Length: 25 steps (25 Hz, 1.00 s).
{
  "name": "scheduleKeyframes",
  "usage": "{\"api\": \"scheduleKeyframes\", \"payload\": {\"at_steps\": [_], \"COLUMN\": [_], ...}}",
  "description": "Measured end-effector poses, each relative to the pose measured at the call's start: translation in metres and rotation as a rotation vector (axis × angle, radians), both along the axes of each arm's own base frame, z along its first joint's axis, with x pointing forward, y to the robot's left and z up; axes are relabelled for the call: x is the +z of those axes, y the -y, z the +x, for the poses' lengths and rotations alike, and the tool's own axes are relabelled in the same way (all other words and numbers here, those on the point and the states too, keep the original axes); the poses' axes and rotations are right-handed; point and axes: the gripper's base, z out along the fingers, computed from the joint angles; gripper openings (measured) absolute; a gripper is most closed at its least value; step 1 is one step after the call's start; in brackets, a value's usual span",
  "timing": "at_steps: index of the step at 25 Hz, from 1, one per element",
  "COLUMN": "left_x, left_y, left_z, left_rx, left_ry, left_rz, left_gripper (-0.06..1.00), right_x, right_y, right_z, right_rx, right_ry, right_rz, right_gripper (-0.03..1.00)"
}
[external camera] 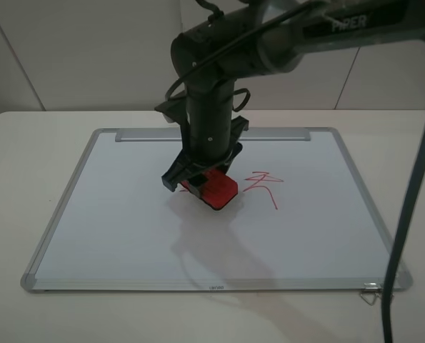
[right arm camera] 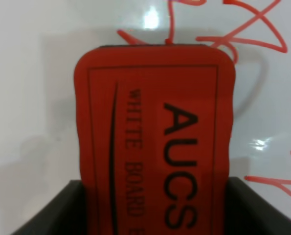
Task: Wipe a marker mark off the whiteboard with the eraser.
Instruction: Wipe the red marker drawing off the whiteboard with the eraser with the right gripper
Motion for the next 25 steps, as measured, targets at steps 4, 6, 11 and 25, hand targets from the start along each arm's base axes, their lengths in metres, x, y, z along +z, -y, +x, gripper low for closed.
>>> {"api": "scheduleKeyframes", "payload": {"at_steps": [4, 6, 11, 25], "left_x": [0.0, 0.0, 0.0, 0.0], "left_y": [0.0, 0.0, 0.0, 0.0], "left_z": [0.0, 0.0, 0.0, 0.0], "left_rx": [0.0, 0.0, 0.0, 0.0], "left_ry": [0.0, 0.0, 0.0, 0.0], "left_rz": [0.0, 0.0, 0.0, 0.0], "left_gripper": [0.77, 0.77, 0.77, 0.77], "right_x": [0.0, 0.0, 0.001, -0.045], "right_y": [0.015, 0.026, 0.062, 0.037], "right_z": [0.017, 0.028, 0.06, 0.086], "right_rx": [-0.076, -0.113, -0.241, -0.26], "right_ry": [0.02, 0.034, 0.064, -0.003], "right_rz": [0.025, 0.04, 0.106, 0.099], "right_gripper": [0.49, 0.49, 0.49, 0.49]}}
